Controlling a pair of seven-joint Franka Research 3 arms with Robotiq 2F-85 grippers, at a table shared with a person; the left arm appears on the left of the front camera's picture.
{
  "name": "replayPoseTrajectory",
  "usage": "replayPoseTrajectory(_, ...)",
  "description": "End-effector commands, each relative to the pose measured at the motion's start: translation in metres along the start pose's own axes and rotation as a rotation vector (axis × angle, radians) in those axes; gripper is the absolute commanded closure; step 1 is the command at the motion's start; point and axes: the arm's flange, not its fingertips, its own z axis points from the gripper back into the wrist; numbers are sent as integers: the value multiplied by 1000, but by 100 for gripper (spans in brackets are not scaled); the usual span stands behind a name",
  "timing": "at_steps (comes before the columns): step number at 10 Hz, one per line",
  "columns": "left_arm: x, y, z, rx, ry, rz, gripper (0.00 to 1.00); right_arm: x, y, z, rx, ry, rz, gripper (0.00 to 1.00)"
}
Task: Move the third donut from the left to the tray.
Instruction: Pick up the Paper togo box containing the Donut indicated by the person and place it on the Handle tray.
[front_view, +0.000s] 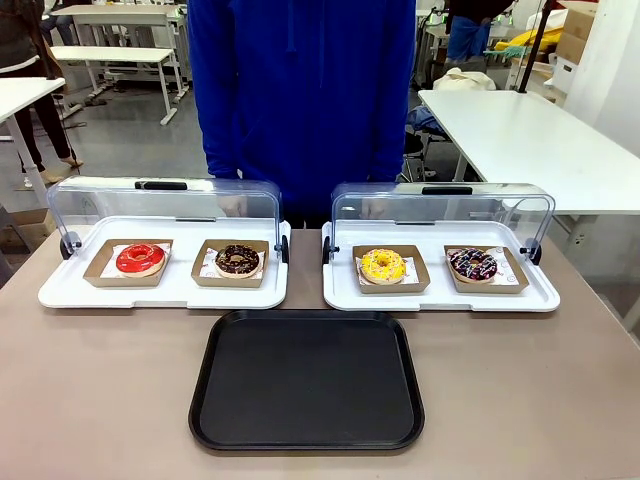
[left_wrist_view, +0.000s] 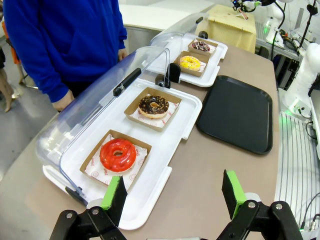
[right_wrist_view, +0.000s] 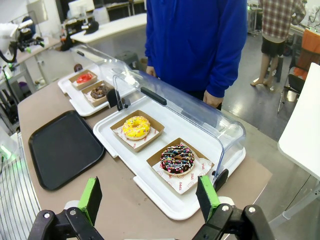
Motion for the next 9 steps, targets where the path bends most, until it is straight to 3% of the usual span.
replayPoseTrajectory(1,2,0,1,-7,-10,-12,0,4,-3,0,2,-23,26,0)
replayPoseTrajectory(9,2,0,1,-7,-10,-12,0,4,-3,0,2,-23,26,0)
